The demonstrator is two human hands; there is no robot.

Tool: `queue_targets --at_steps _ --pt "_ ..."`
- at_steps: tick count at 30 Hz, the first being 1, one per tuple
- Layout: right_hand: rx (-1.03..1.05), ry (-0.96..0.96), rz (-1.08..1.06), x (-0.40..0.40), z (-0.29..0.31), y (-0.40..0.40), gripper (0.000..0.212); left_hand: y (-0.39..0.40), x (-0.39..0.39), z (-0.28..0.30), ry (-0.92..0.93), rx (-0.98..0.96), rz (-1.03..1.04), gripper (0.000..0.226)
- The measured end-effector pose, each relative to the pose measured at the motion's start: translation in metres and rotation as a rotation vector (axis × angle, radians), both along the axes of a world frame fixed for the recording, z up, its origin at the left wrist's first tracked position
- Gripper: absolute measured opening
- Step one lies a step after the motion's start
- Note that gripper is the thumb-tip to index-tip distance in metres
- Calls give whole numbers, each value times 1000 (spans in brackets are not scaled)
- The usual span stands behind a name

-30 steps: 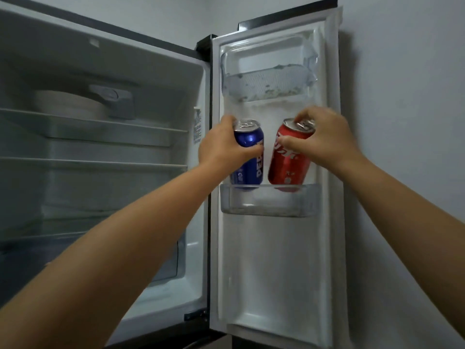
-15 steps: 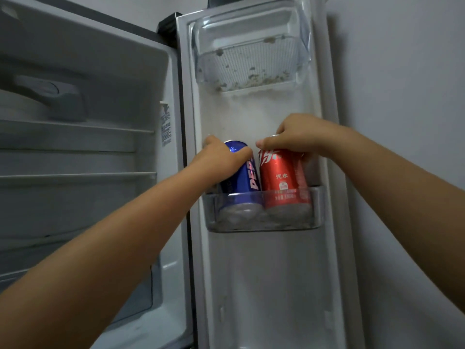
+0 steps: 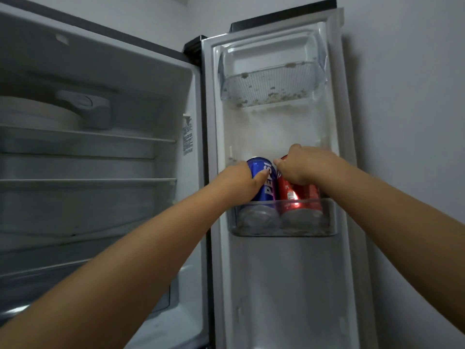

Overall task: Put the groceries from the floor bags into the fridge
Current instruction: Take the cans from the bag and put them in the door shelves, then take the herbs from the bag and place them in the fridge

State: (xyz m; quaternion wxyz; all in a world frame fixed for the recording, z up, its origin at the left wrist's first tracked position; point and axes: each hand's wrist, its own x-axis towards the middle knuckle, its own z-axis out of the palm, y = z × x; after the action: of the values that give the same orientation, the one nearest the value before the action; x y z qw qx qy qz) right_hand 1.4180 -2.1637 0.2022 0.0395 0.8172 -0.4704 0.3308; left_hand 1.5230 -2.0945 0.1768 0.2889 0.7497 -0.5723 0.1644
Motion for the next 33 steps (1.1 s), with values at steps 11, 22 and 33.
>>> queue_targets --at_steps 11,22,33 --pt "-162 -110 343 -55 -60 45 31 86 -47 -67 -175 81 252 41" --pt "-72 45 890 -86 -195 205 36 284 -137 -187 -96 435 761 31" --pt "42 259 1465 -136 -327 531 30 612 -275 -332 235 641 1227 37"
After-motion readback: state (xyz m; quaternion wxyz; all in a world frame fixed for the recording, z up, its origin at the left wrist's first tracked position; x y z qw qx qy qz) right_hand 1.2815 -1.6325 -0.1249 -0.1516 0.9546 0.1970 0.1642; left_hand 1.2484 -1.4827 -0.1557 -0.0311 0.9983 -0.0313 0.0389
